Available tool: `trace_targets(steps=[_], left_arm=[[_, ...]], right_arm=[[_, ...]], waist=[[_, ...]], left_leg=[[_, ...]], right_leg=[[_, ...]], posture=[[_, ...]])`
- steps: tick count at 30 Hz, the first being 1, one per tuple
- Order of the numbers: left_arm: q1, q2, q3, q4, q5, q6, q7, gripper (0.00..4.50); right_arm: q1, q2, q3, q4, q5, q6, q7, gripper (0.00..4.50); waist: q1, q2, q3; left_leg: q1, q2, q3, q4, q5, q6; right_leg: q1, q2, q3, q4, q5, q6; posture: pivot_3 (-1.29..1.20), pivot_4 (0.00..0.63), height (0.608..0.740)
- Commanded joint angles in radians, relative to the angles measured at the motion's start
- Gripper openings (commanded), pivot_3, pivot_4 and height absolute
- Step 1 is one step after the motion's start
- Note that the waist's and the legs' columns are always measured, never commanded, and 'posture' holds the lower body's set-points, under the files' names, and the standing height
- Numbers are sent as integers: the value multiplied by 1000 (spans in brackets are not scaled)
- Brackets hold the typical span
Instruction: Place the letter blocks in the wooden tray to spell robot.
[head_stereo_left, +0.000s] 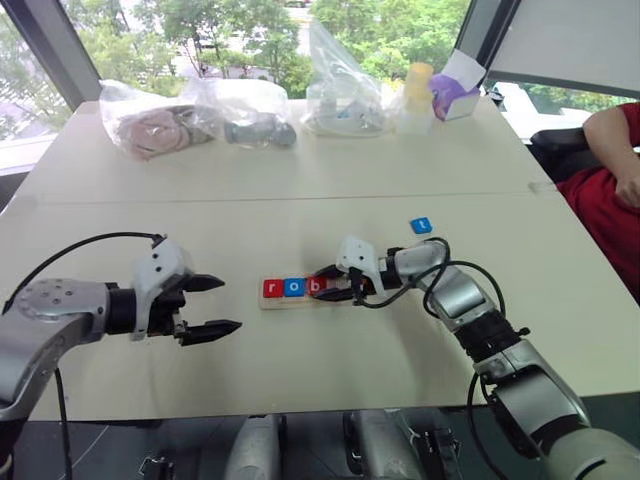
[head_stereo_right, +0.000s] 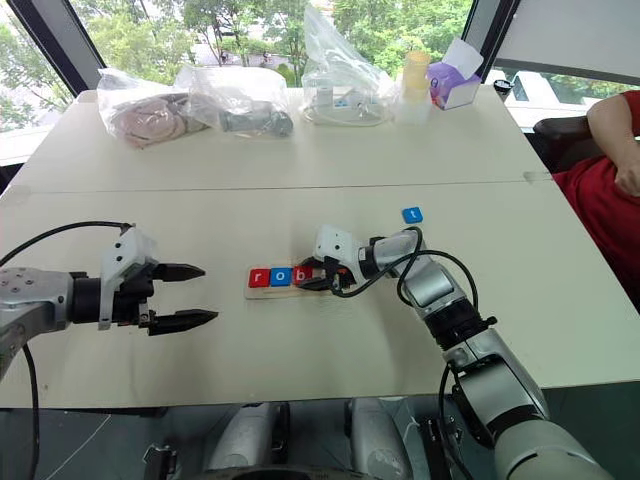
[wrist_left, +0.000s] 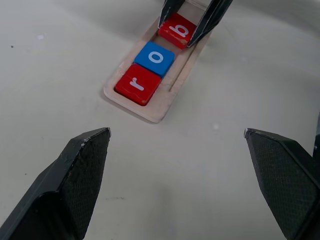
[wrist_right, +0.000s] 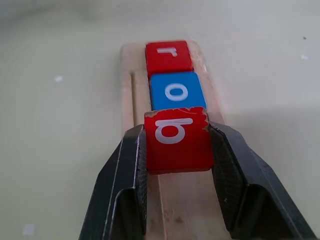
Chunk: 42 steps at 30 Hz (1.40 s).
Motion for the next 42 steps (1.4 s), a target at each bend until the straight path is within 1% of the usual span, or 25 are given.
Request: trace_targets(steps=[1, 9, 11, 12, 13, 14, 15, 16, 22, 34, 38, 42], left_arm=[[0, -2, 30, -24, -14, 1, 15, 4500], [1, -3, 25, -23, -10, -5, 30, 4500], [-2, -3, 22, -20, -7, -7, 33, 4500], [-3, -2, 21, -19, -6, -8, 34, 4500], [-3, -2, 21, -19, -6, -9, 35, 4500], [-3, -2, 21, -18, -6, -10, 36, 4500], [-4, -2, 20, -17, -6, -10, 37, 4500], [-4, -1, 20, -16, -5, -11, 38, 4500], [-22, -10, -2, -3, 7, -21, 44, 4500], [-67, -24, -44, 29, 33, -39, 41, 4500], [-62, -22, -40, 30, 35, -43, 40, 4500], [-62, -24, -37, 29, 36, -46, 42, 4500]], right_arm=[[-24, 20, -10, 3, -5, -25, 7, 1173], [-36, 46, -12, 45, -22, -45, 4, 1173], [-36, 50, -10, 54, -27, -50, 6, 2241], [-36, 50, -8, 57, -32, -55, 6, 2632], [-36, 51, -9, 58, -36, -58, 3, 3129], [-37, 52, -13, 57, -37, -58, 0, 3783], [-38, 53, -16, 57, -38, -59, -2, 4224], [-39, 53, -20, 54, -35, -55, -3, 4449], [-12, 32, -49, -39, 9, -2, 16, 4449], [67, 17, -3, -140, 11, 86, 62, 4449], [69, 22, -16, -174, 31, 112, 68, 4449], [37, 45, -77, -158, 29, 81, -17, 4449]], waist=[[0, 0, 0], [1, 0, 0], [1, 0, 0], [1, 0, 0], [1, 0, 0], [1, 0, 0], [1, 0, 0], [1, 0, 0], [2, 0, 0], [1, 0, 0], [1, 0, 0], [2, 0, 0]], left_leg=[[0, 0, 0, 0, 0, 0], [0, 0, 0, 0, 0, 0], [0, 0, 0, 0, 0, 0], [0, 0, 0, 0, 0, 0], [0, 0, 0, 0, 0, 0], [0, 0, 0, 0, 0, 0], [0, 0, 0, 0, 0, 0], [0, 0, 0, 0, 0, 0], [0, 0, 0, 0, 0, 0], [0, 0, 0, 0, 0, 0], [0, 0, 0, 0, 0, 0], [0, 0, 0, 0, 0, 0]], right_leg=[[0, 0, 0, 0, 0, 0], [0, 0, 0, 0, 0, 0], [0, 0, 0, 0, 0, 0], [0, 0, 0, 0, 0, 0], [0, 0, 0, 0, 0, 0], [0, 0, 0, 0, 0, 0], [0, 0, 0, 0, 0, 0], [0, 0, 0, 0, 0, 0], [0, 0, 0, 0, 0, 0], [0, 0, 0, 0, 0, 0], [0, 0, 0, 0, 0, 0], [0, 0, 0, 0, 0, 0]], posture=[[0, 150, 740], [0, 150, 740], [0, 150, 740], [0, 150, 740], [0, 150, 740], [0, 150, 740], [0, 150, 740], [0, 150, 740], [0, 150, 740], [0, 150, 740], [0, 150, 740], [0, 150, 740]])
